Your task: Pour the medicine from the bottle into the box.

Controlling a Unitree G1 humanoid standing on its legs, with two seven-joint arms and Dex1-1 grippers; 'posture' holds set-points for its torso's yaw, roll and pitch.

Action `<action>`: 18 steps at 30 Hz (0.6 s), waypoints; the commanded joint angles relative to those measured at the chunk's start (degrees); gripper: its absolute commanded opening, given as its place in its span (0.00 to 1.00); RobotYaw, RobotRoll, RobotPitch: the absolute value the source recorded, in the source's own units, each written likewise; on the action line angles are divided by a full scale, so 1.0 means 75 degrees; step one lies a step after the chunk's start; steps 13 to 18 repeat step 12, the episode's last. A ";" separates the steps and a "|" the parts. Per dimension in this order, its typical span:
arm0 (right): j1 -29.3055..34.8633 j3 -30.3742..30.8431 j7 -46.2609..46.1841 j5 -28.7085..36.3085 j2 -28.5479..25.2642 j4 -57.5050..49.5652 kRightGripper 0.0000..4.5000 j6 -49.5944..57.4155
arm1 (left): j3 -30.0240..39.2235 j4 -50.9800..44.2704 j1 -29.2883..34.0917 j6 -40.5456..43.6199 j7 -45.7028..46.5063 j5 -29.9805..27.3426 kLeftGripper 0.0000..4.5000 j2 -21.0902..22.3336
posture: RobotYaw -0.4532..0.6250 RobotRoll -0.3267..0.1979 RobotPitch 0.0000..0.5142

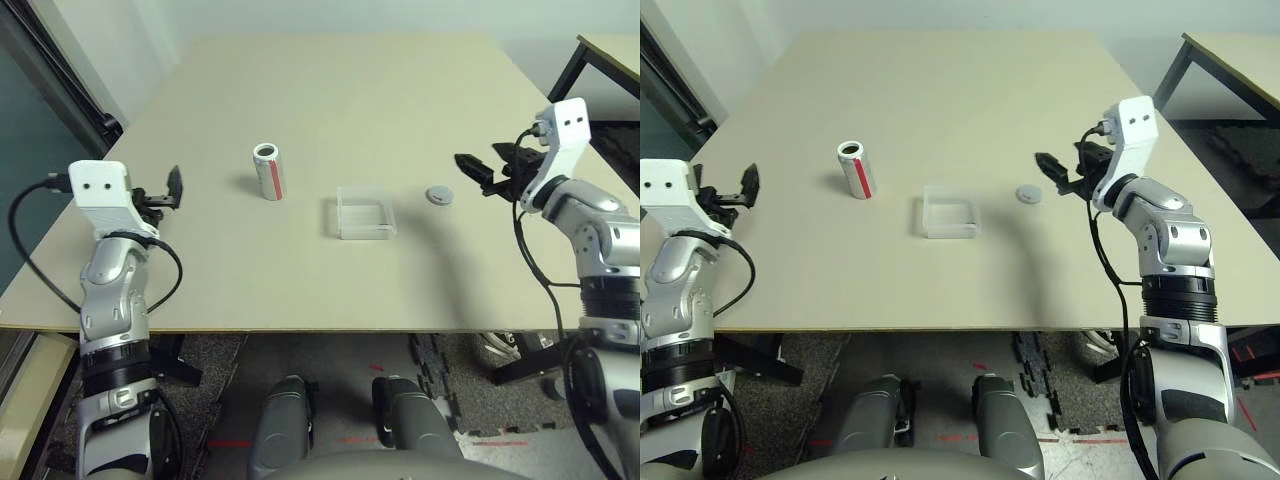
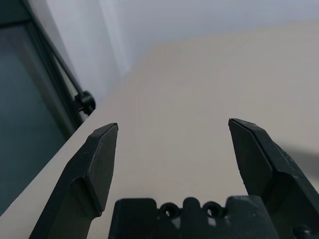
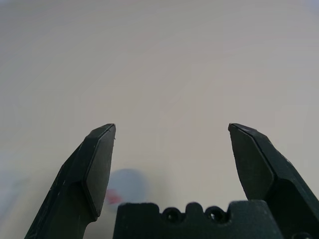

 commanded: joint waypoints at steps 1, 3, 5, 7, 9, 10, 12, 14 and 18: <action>-0.0026 -0.0558 -0.0910 -0.0198 -0.0045 0.0935 1.00 -0.0775 | -0.0001 0.1765 -0.0700 -0.0713 -0.0244 -0.0015 0.99 0.0325 | 0.47 0.62 0.20; 0.0005 -0.0654 -0.1174 -0.0317 -0.0129 0.1389 1.00 -0.1161 | -0.0111 0.2803 -0.1117 -0.1057 -0.0373 0.0072 0.99 0.0520 | 0.46 0.62 0.22; 0.0049 -0.0772 -0.1458 -0.0370 -0.0184 0.1713 1.00 -0.1397 | -0.0168 0.3620 -0.1407 -0.1362 -0.0425 0.0130 0.99 0.0661 | 0.46 0.62 0.23; 0.0080 -0.0805 -0.1560 -0.0393 -0.0250 0.1999 1.00 -0.1619 | -0.0182 0.4240 -0.1587 -0.1613 -0.0434 0.0130 0.99 0.0757 | 0.46 0.62 0.23; 0.0113 -0.0790 -0.1628 -0.0464 -0.0310 0.2249 1.00 -0.1829 | -0.0161 0.4713 -0.1673 -0.1816 -0.0358 0.0131 0.99 0.0828 | 0.46 0.62 0.23; 0.0117 -0.0808 -0.1667 -0.0468 -0.0304 0.2337 1.00 -0.1880 | -0.0139 0.4906 -0.1688 -0.1877 -0.0324 0.0115 0.99 0.0854 | 0.46 0.62 0.23; 0.0120 -0.0820 -0.1704 -0.0445 -0.0244 0.2428 1.00 -0.1935 | -0.0101 0.5216 -0.1689 -0.1962 -0.0250 0.0079 0.99 0.0895 | 0.45 0.62 0.23; 0.0120 -0.0820 -0.1704 -0.0445 -0.0244 0.2428 1.00 -0.1935 | -0.0101 0.5216 -0.1689 -0.1962 -0.0250 0.0079 0.99 0.0895 | 0.45 0.62 0.23; 0.0120 -0.0820 -0.1704 -0.0445 -0.0244 0.2428 1.00 -0.1935 | -0.0101 0.5216 -0.1689 -0.1962 -0.0250 0.0079 0.99 0.0895 | 0.45 0.62 0.23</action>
